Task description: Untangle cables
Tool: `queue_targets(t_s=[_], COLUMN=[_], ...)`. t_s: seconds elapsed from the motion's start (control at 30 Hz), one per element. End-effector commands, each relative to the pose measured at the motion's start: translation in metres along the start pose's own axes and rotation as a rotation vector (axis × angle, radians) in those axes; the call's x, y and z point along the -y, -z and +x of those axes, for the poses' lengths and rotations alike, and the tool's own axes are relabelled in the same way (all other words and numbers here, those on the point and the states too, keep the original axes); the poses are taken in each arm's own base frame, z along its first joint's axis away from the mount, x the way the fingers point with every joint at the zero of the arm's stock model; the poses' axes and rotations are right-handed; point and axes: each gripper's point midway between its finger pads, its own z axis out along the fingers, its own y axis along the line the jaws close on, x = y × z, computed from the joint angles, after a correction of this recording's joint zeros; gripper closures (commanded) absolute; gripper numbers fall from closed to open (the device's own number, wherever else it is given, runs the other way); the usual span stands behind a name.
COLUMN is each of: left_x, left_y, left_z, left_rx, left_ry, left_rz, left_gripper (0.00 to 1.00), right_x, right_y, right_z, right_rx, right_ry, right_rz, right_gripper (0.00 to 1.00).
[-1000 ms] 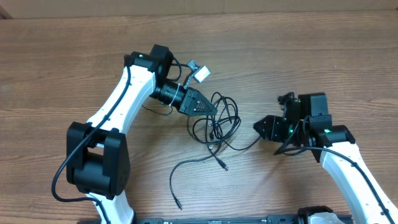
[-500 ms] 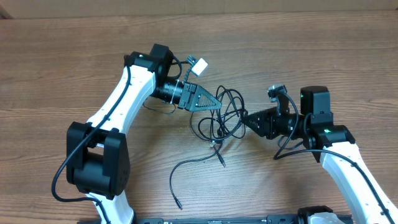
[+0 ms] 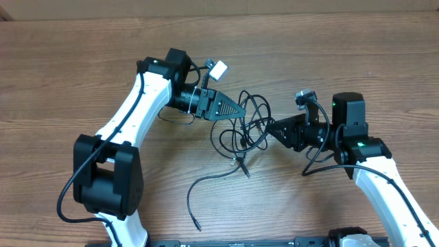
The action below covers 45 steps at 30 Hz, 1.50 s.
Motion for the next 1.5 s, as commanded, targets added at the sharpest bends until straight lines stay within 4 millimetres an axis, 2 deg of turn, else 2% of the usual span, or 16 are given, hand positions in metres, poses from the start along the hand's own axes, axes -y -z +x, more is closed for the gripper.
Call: queue_targets(t_s=[0.0, 0.13, 0.3, 0.4, 0.83, 1.07, 1.47], left_x=[0.019, 0.015, 0.013, 0.013, 0.021, 0.022, 0.029], left_y=[0.003, 0.003, 0.003, 0.003, -0.003, -0.005, -0.03], left_z=[-0.01, -0.007, -0.007, -0.007, -0.008, -0.007, 0.005], left_rx=[0.031, 0.018, 0.014, 0.015, 0.018, 0.012, -0.055], left_ry=[-0.061, -0.061, -0.048, -0.034, -0.028, 0.0, 0.022], left_rz=[0.043, 0.02, 0.01, 0.011, 0.056, 0.059, 0.089], left_gripper=[0.96, 0.96, 0.96, 0.96, 0.96, 0.96, 0.96], right_x=[0.003, 0.006, 0.03, 0.036, 0.006, 0.003, 0.006], right_y=[0.0, 0.0, 0.005, 0.009, 0.005, 0.003, 0.003], right_z=[0.0, 0.0, 0.0, -0.002, 0.001, 0.003, -0.003], right_rx=[0.0, 0.0, 0.006, 0.017, 0.0, -0.009, 0.012], right_ry=[0.005, -0.002, -0.019, -0.036, -0.034, -0.028, 0.0], right_rz=[0.012, 0.031, 0.154, 0.166, 0.004, -0.003, 0.014], right_gripper=[0.69, 0.73, 0.75, 0.74, 0.67, 0.67, 0.67])
